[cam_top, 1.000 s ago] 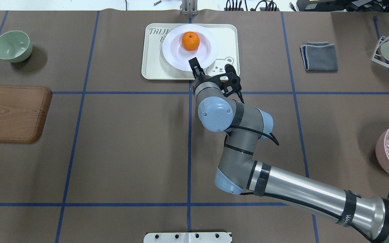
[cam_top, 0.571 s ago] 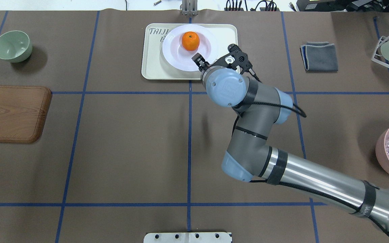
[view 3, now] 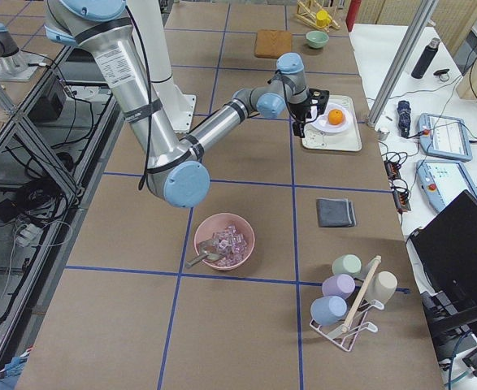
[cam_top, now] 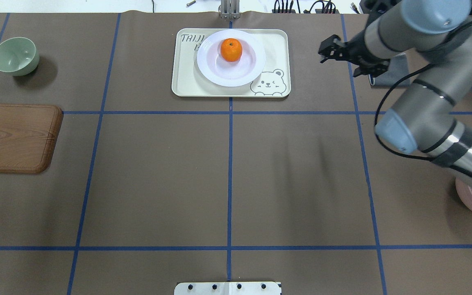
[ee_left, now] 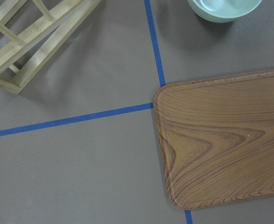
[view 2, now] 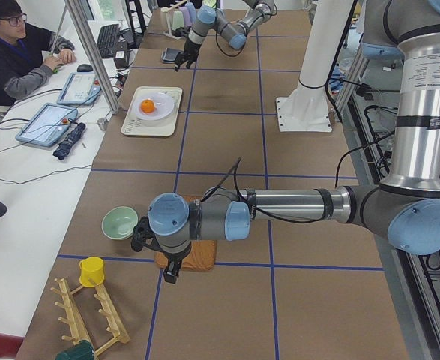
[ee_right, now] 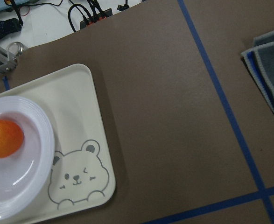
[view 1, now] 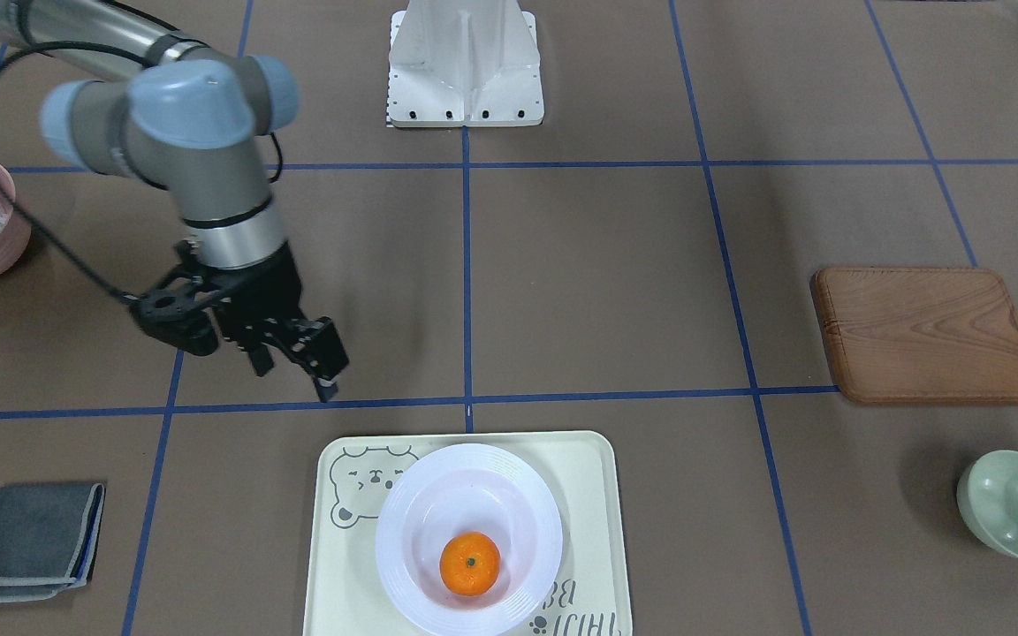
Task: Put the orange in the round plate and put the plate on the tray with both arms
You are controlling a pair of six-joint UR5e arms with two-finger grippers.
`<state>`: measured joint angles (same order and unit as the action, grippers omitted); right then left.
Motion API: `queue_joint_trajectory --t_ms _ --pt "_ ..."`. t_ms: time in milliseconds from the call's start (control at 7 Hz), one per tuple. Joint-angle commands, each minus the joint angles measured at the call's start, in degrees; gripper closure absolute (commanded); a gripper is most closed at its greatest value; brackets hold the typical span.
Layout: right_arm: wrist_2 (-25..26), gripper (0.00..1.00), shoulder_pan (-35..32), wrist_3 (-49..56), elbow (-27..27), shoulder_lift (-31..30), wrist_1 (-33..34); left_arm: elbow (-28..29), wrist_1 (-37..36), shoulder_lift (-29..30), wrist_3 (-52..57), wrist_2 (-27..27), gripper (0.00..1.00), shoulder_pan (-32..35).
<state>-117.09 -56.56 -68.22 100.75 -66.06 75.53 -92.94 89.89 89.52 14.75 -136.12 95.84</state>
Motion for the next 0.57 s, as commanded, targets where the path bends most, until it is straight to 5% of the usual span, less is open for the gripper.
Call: queue_joint_trajectory --t_ms 0,429 --pt "-11.9 0.0 -13.3 27.1 0.5 -9.7 0.8 -3.1 -0.5 -1.7 0.0 0.6 0.01 -0.1" --pt "-13.0 0.0 -26.5 57.1 -4.7 -20.8 2.0 -4.1 -0.3 -2.4 0.4 0.6 0.01 -0.3"
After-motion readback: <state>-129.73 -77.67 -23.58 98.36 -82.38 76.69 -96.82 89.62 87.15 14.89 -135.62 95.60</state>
